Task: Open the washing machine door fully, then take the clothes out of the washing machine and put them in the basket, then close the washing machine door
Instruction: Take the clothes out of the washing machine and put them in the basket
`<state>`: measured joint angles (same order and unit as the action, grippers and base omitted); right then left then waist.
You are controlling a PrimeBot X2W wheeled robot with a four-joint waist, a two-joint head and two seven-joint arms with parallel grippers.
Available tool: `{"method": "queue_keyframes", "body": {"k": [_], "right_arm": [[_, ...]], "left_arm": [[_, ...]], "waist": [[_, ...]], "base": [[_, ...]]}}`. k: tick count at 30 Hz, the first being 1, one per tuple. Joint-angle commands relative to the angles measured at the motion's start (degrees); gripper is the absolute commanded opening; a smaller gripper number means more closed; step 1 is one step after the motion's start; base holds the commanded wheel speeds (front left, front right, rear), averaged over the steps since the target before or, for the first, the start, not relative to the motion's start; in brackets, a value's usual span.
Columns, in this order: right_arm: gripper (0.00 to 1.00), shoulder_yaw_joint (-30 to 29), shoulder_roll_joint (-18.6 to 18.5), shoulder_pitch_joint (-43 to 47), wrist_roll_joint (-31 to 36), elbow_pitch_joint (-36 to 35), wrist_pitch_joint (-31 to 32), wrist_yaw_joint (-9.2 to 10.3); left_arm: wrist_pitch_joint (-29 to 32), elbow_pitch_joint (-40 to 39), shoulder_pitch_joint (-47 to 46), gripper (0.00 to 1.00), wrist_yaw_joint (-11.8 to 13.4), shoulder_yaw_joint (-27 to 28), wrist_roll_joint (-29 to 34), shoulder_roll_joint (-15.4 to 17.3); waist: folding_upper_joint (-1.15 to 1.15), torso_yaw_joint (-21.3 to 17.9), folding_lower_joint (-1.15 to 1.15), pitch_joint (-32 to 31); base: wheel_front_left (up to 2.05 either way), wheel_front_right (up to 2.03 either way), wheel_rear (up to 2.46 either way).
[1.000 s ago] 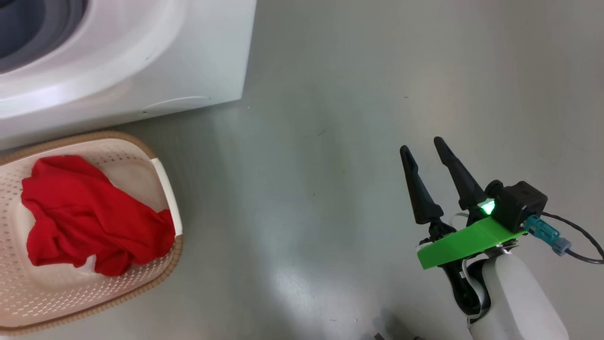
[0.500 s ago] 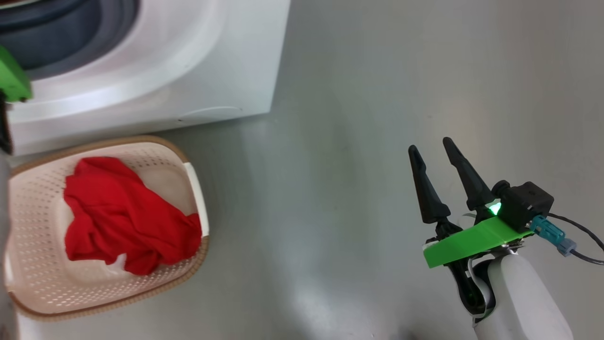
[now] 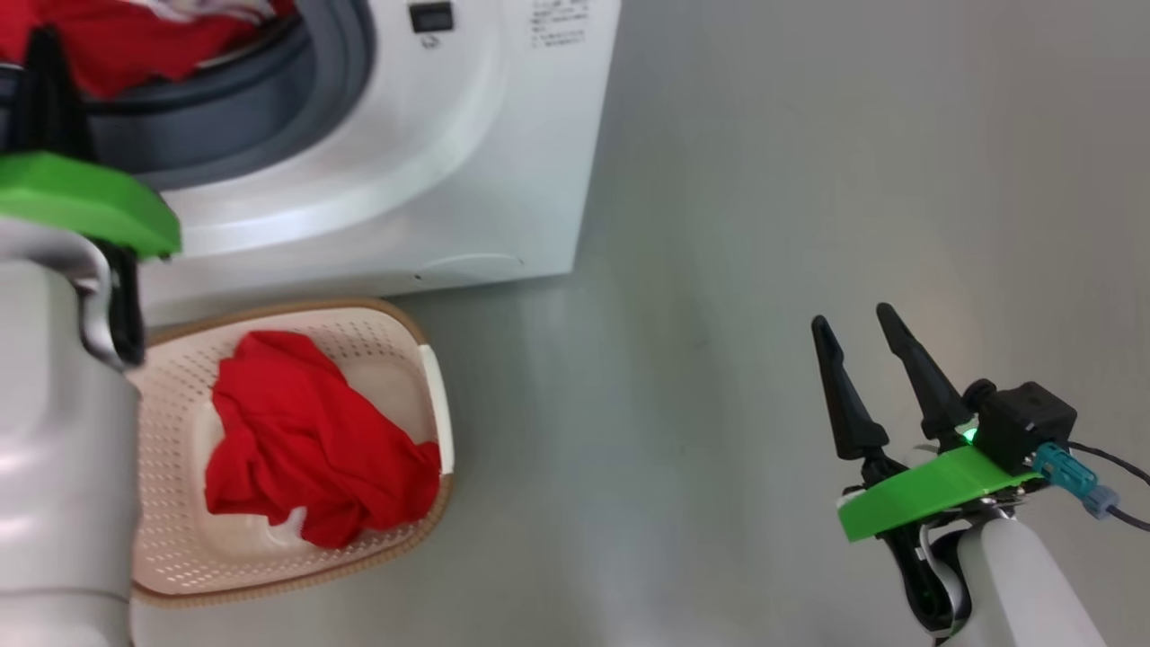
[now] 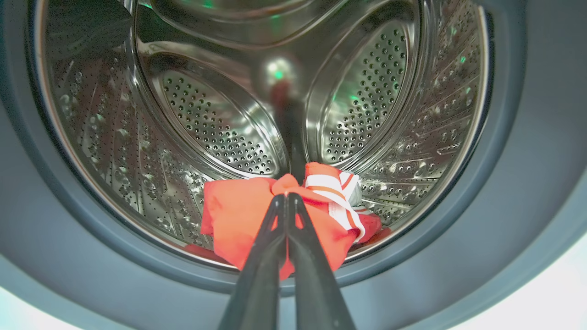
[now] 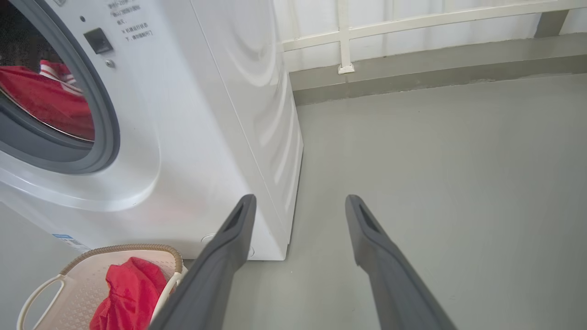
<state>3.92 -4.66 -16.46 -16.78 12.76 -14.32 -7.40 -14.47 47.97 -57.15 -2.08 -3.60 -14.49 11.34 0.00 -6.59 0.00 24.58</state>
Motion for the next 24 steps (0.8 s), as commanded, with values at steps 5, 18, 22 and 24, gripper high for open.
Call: {"method": "queue_keyframes", "body": {"k": [5,18,22,24], "right_arm": [[1.00,0.36,-1.37,2.51,0.23,-0.88,-0.68,-0.09],[1.00,-0.45,-2.61,6.25,-0.30,-0.25,-0.68,-0.09],[1.00,-0.85,-3.03,7.86,-0.61,-0.23,-0.68,-0.09],[1.00,-0.96,-3.16,8.45,-0.66,-0.31,-0.68,-0.09]], "left_arm": [[-0.52,-8.69,6.54,0.00,-1.39,3.10,0.23,0.15],[-0.52,-24.74,20.81,0.00,-3.96,6.23,1.25,-3.34],[-0.52,-31.30,27.37,0.00,-4.31,7.04,1.31,-3.83],[-0.52,-33.85,29.98,0.00,-4.36,7.37,1.21,-3.97]], "waist": [[0.00,3.01,0.00,-4.61],[0.00,5.88,0.00,-11.23],[0.00,6.63,0.00,-13.24],[0.00,6.87,0.00,-13.76]], "base": [[0.00,0.00,0.00],[0.00,0.00,0.00],[0.00,0.00,0.00],[0.00,0.00,0.00]]}}
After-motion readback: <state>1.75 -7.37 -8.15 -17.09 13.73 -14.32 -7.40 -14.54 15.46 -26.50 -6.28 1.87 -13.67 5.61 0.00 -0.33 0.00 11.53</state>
